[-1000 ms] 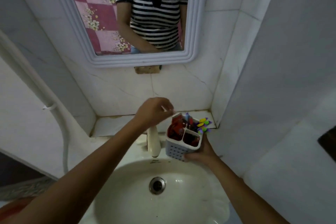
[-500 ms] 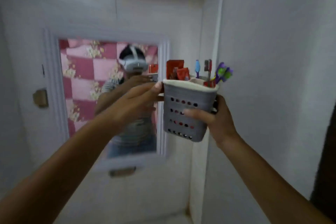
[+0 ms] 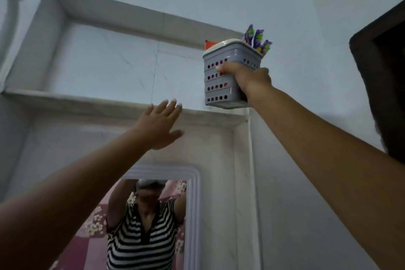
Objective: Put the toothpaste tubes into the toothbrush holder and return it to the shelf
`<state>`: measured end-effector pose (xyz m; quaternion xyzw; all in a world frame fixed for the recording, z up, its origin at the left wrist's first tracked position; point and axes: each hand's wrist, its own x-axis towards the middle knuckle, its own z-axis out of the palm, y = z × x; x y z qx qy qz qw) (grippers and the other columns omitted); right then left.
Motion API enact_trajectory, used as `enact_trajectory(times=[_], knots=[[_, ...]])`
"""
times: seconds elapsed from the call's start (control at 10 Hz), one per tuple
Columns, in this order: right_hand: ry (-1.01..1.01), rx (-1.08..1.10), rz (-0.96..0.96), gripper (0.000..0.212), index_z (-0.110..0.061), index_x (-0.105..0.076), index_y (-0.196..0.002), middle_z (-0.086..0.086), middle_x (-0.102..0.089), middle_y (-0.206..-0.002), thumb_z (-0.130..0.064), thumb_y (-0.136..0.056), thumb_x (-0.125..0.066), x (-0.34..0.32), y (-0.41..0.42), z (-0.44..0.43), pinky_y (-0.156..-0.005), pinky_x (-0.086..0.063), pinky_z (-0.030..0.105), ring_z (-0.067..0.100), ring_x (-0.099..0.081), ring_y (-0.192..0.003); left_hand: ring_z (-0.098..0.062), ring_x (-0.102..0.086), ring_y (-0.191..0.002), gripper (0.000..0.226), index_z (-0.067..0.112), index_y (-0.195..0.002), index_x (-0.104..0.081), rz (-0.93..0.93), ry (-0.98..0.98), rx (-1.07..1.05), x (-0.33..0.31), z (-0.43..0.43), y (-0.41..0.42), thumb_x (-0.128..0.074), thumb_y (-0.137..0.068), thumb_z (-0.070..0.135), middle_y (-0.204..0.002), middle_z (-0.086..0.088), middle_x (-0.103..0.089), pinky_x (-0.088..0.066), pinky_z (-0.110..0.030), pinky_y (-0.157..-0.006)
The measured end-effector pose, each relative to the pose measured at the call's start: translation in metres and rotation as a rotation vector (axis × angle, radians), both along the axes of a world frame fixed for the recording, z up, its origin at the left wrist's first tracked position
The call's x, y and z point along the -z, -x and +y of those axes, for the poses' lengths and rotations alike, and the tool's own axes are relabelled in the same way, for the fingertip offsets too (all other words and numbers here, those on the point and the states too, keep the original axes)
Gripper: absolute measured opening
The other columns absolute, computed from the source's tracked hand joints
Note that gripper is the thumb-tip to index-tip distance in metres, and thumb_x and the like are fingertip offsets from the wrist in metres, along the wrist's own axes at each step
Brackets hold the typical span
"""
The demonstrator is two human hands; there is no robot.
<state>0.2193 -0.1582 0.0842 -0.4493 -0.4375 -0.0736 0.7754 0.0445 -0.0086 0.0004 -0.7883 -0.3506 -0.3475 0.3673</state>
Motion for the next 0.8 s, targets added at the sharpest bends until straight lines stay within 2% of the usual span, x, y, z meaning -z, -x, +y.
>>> enact_trajectory(times=[0.1, 0.2, 0.3, 0.4, 0.5, 0.6, 0.7, 0.8], knots=[[0.082, 0.215, 0.009, 0.109, -0.017, -0.04, -0.119, 0.005, -0.047, -0.112, -0.059, -0.027, -0.081, -0.01, 0.002, 0.03, -0.082, -0.058, 0.045, 0.027, -0.057, -0.1, -0.021, 0.011, -0.152, 0.083, 0.021, -0.155, 0.011, -0.012, -0.01, 0.037, 0.008, 0.011, 0.002, -0.038, -0.095, 0.052, -0.164, -0.002, 0.015, 0.0, -0.043, -0.124], [0.114, 0.372, 0.043, 0.11, -0.015, -0.039, -0.122, 0.008, -0.046, -0.118, -0.064, -0.031, -0.078, -0.011, -0.001, 0.062, -0.09, -0.05, 0.051, 0.03, -0.05, -0.11, -0.019, 0.012, -0.152, 0.084, 0.021, -0.155, 0.011, -0.012, 0.024, 0.06, 0.004, 0.008, 0.003, -0.043, -0.095, 0.046, -0.164, -0.001, 0.015, 0.0, -0.042, -0.125], [0.117, 0.472, 0.09, 0.114, -0.009, -0.037, -0.127, 0.01, -0.043, -0.128, -0.069, -0.039, -0.077, -0.009, -0.007, 0.089, -0.093, -0.044, 0.048, 0.031, -0.043, -0.116, -0.018, 0.012, -0.152, 0.087, 0.021, -0.155, 0.011, 0.017, 0.08, 0.06, -0.001, 0.005, 0.006, -0.047, -0.093, 0.041, -0.164, 0.0, 0.015, -0.002, -0.041, -0.125], [0.083, 0.589, 0.041, 0.126, -0.002, -0.025, -0.139, 0.011, -0.037, -0.139, -0.07, -0.047, -0.077, -0.001, -0.007, 0.108, -0.102, -0.038, 0.045, 0.03, -0.036, -0.124, -0.019, 0.013, -0.152, 0.088, 0.021, -0.155, 0.011, 0.05, 0.098, 0.066, -0.004, 0.004, 0.01, -0.049, -0.093, 0.037, -0.164, 0.0, 0.016, -0.001, -0.04, -0.125], [0.095, 0.65, -0.077, 0.127, 0.001, -0.004, -0.148, 0.016, -0.019, -0.155, -0.066, -0.063, -0.071, 0.008, -0.009, 0.125, -0.117, -0.022, 0.049, 0.034, -0.022, -0.139, -0.019, 0.015, -0.151, 0.087, 0.02, -0.155, 0.011, 0.066, 0.103, 0.076, -0.002, 0.002, 0.014, -0.049, -0.093, 0.035, -0.163, 0.0, 0.018, 0.001, -0.038, -0.125], [0.15, 0.641, -0.133, 0.117, -0.002, 0.002, -0.149, 0.018, -0.007, -0.16, -0.06, -0.074, -0.066, 0.014, -0.01, 0.127, -0.121, -0.01, 0.051, 0.034, -0.008, -0.146, -0.019, 0.015, -0.151, 0.086, 0.02, -0.155, 0.01, 0.072, 0.111, 0.077, -0.001, 0.0, 0.016, -0.049, -0.093, 0.034, -0.163, 0.0, 0.017, 0.001, -0.038, -0.124], [0.217, 0.642, -0.211, 0.108, -0.004, 0.005, -0.149, 0.017, 0.001, -0.161, -0.06, -0.082, -0.057, 0.03, -0.015, 0.121, -0.121, -0.005, 0.052, 0.032, 0.0, -0.148, -0.02, 0.011, -0.152, 0.083, 0.019, -0.155, 0.007, 0.081, 0.131, 0.058, -0.004, -0.007, 0.017, -0.046, -0.094, 0.035, -0.164, -0.002, 0.014, -0.002, -0.039, -0.125], [0.219, 0.611, -0.323, 0.09, -0.003, -0.002, -0.149, 0.018, -0.005, -0.16, -0.056, -0.09, -0.046, 0.049, -0.011, 0.108, -0.121, -0.01, 0.053, 0.032, -0.004, -0.148, -0.021, -0.003, -0.153, 0.074, 0.015, -0.156, -0.004, 0.081, 0.048, 0.054, -0.002, -0.014, 0.021, -0.039, -0.097, 0.043, -0.165, -0.006, -0.001, -0.008, -0.04, -0.125]])
